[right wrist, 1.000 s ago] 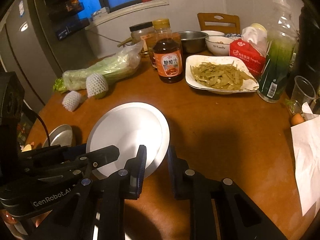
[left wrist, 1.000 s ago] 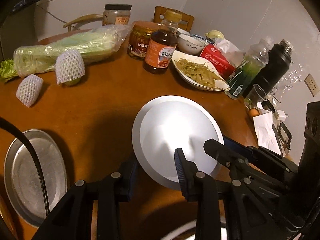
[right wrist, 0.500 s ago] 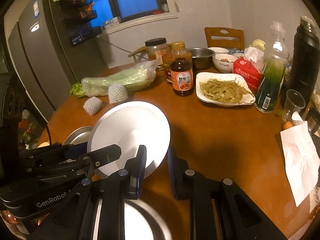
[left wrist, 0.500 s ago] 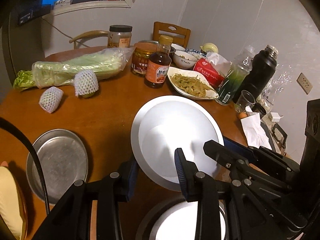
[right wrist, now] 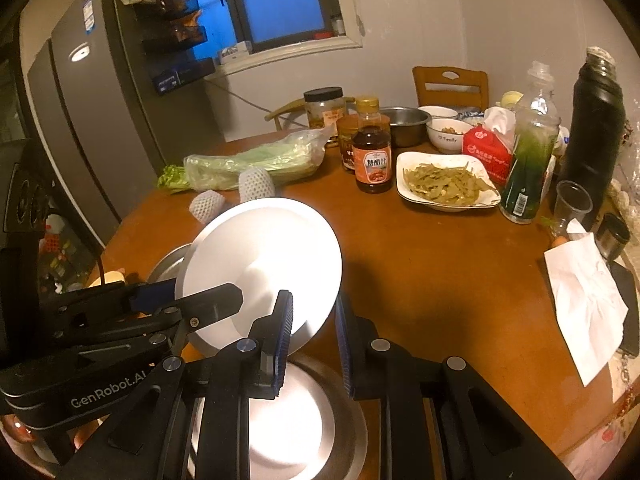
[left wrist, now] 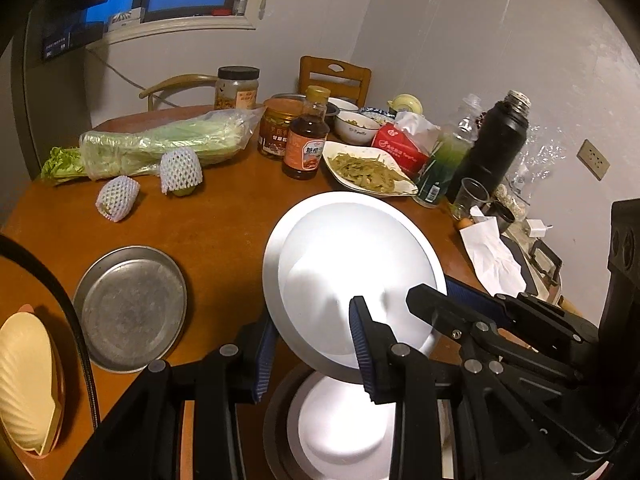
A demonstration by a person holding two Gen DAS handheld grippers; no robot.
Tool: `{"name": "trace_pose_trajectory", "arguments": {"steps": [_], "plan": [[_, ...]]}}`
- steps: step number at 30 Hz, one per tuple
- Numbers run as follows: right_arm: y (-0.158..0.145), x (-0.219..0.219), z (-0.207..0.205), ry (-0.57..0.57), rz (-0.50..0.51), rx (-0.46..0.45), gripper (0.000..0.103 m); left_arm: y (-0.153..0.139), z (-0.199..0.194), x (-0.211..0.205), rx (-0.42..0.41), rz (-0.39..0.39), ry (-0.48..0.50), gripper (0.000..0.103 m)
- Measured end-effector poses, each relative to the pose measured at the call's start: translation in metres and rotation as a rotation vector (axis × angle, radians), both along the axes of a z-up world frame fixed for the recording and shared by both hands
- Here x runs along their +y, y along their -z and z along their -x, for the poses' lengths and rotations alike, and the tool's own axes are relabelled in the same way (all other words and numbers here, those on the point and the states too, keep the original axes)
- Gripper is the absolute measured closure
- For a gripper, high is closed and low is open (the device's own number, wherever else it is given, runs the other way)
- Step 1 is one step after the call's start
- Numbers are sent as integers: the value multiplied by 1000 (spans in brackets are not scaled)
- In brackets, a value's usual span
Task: Organize plates and bowls
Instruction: 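Grasp the second noodle cup's white lid rim with the right gripper and lift, then carry the second noodle cup over the steel bowl and lower it in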
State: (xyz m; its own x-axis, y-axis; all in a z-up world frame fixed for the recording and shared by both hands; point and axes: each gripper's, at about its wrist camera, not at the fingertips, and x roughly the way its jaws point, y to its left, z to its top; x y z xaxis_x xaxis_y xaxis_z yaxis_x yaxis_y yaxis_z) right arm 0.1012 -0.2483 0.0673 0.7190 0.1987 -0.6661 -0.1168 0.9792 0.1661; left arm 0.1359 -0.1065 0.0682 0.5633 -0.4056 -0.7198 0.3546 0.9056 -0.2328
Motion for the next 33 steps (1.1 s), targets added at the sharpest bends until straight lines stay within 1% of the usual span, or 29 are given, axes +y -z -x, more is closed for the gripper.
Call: {"name": "trace_pose_trajectory", "arguments": {"steps": [5,14,22,28,33], "plan": [[-5,2,16,-5,9,-14,81,-5,15,1,-22,2,9,68],[-3,0,41,-22,-3,-17,80,0,35,2,-1,12,31,68],[10,-1,56,-29,-5,8,80,11,51,-2,16,-21,41,68],[21,-2,65,-32,-12,29,80,20,58,-4,37,-33,45,68],[26,-3,70,-35,-13,36,80,23,62,-4,38,-38,47,68]]}}
